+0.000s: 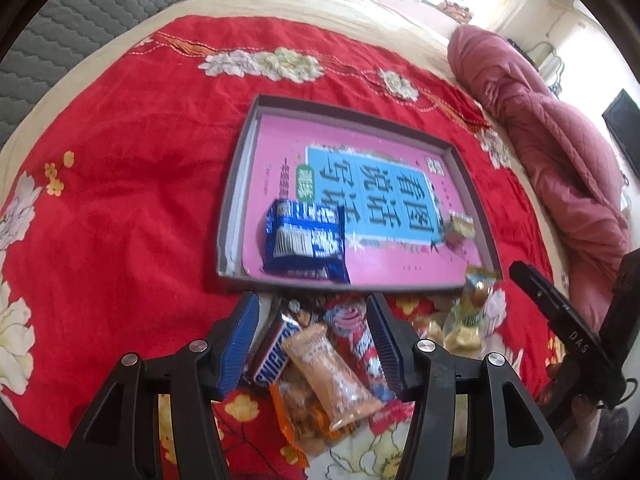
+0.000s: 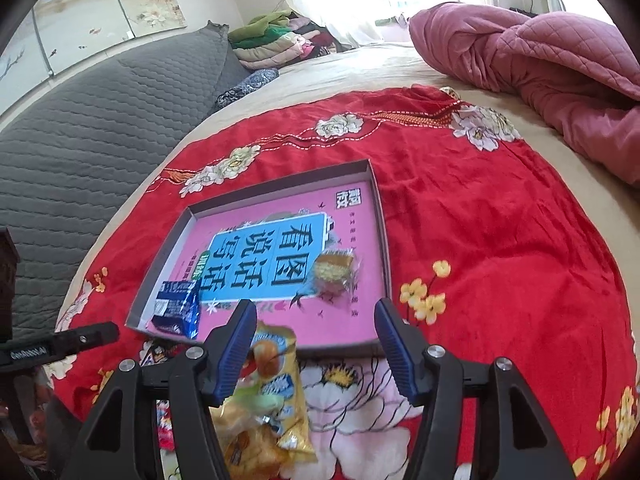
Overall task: Organize snacks
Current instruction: 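Grasp the tan wrapped bread with the left gripper while the right grasps the green bag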
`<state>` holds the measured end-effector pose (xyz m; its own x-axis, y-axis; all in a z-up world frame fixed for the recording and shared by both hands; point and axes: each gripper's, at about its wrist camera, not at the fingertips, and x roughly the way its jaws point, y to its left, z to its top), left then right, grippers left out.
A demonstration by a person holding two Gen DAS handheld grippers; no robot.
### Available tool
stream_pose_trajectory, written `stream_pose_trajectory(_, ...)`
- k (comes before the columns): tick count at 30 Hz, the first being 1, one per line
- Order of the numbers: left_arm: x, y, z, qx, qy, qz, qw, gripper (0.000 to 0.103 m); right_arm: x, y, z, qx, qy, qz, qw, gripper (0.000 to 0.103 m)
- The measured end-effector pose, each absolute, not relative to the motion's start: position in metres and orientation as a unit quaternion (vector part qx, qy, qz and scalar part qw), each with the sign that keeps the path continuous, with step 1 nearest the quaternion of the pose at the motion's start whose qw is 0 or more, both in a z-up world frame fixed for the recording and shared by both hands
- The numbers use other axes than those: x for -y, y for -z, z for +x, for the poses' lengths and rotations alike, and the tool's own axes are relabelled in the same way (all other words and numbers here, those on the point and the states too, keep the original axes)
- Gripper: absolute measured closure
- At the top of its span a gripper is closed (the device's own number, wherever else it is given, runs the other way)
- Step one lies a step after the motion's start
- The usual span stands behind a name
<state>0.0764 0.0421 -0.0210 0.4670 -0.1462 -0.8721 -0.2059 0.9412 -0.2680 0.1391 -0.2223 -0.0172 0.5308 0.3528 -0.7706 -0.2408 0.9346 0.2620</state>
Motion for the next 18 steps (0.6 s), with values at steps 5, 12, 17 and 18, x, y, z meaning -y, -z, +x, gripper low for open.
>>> stream_pose_trajectory(5, -0.04, 0.025, 0.069, -0.526, -0.018, -0.167, 0.834, 0.045, 0.218, 0.015, 0.125, -0.462, -0.178, 0.066, 0.866, 0.042)
stream_pose_trajectory(12, -0.04, 0.034, 0.062, -0.544, -0.013, -0.175, 0.821, 0.045, 0.203, 0.017, 0.099, -0.489, -0.208, 0.074, 0.844, 0.042)
stream_pose_trajectory(17, -0.036, 0.041, 0.06, -0.556, -0.002, -0.182, 0.811, 0.045, 0.198, 0.021, 0.087, -0.507, -0.216, 0.08, 0.831, 0.042)
stream_pose_trajectory(18, -0.034, 0.043, 0.06, -0.558, -0.001, -0.181, 0.81, 0.045, 0.198, 0.022, 0.086, -0.511, -0.217, 0.084, 0.827, 0.042)
